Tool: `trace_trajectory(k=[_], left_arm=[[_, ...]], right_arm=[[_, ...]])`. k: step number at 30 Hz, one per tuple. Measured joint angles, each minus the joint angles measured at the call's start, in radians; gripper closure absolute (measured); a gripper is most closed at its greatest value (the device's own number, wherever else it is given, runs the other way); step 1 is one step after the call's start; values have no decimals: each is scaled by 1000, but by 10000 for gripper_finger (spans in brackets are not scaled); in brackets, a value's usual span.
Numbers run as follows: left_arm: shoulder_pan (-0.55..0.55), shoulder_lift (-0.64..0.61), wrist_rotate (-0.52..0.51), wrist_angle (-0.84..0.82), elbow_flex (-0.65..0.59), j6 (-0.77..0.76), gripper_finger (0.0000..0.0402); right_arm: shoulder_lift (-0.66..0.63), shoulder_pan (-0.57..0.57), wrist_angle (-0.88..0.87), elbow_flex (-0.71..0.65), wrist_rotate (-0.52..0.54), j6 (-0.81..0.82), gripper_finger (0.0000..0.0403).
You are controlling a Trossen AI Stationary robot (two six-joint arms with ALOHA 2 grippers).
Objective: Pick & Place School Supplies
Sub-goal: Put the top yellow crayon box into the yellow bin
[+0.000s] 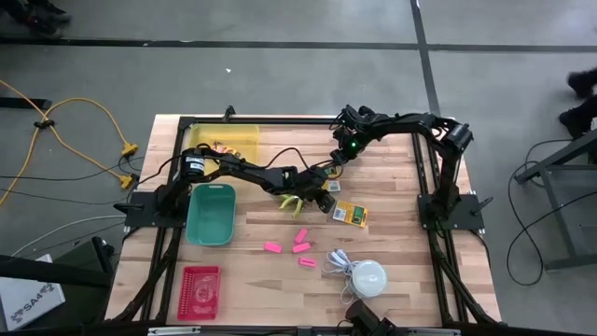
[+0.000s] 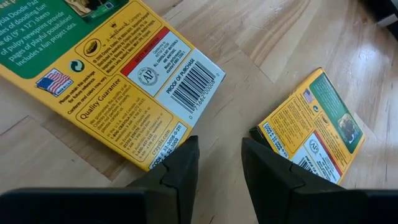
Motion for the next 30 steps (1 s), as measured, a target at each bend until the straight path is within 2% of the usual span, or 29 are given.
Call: trace_trajectory(k=[23,30], left_arm=[[0,0,0,0,0,1,280],[0,0,1,0,0,1,280]], right_arm=[[1,-10,3,0,-49,-11,302],[1,-18,-4,1,-73,-30,327]])
